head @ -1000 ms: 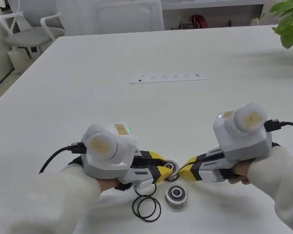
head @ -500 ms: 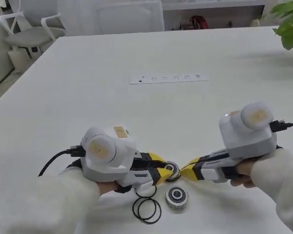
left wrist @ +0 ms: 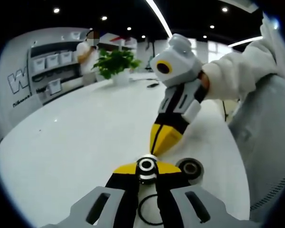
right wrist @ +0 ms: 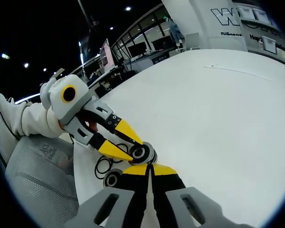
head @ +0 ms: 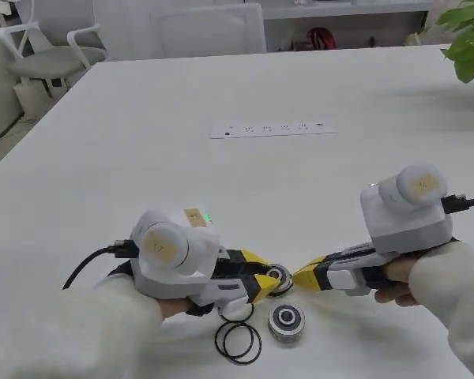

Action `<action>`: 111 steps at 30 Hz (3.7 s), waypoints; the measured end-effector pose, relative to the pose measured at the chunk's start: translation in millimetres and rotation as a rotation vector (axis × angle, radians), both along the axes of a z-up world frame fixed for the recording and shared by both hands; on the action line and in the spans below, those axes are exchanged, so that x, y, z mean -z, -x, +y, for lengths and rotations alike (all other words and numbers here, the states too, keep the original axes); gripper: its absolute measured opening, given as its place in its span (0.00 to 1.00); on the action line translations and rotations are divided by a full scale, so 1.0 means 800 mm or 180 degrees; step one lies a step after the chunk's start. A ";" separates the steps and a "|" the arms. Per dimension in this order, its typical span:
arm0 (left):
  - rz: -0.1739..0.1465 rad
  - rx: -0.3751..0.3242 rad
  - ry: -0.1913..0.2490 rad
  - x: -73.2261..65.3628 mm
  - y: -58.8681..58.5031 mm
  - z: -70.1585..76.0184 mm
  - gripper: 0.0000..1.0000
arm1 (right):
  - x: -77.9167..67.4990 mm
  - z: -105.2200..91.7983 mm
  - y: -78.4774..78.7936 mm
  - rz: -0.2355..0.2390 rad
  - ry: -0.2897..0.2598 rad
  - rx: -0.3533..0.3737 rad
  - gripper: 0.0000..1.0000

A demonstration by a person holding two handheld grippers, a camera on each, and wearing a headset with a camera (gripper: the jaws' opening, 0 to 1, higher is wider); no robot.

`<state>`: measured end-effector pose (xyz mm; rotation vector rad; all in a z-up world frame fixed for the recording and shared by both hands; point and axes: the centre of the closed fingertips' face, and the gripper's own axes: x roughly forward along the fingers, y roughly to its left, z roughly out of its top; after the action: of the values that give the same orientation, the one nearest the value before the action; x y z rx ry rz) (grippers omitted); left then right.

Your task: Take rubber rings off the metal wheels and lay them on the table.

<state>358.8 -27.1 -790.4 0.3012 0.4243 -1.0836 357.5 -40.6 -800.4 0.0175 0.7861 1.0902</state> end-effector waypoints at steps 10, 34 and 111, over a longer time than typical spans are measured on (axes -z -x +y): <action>-0.0007 -0.0006 0.0011 0.000 0.000 0.000 0.13 | -0.005 0.001 -0.002 0.0087 -0.0121 0.0073 0.00; -0.0023 -0.0067 0.0021 0.000 0.000 -0.001 0.13 | -0.011 0.008 -0.004 0.0095 -0.0136 0.0069 0.00; -0.0096 0.0036 -0.0065 -0.015 0.005 0.002 0.20 | -0.026 0.011 -0.009 0.0005 -0.0255 0.0096 0.00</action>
<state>355.1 -25.2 -778.5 0.3379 0.4074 -1.0849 364.6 -31.5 -779.6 0.0977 0.7411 1.0928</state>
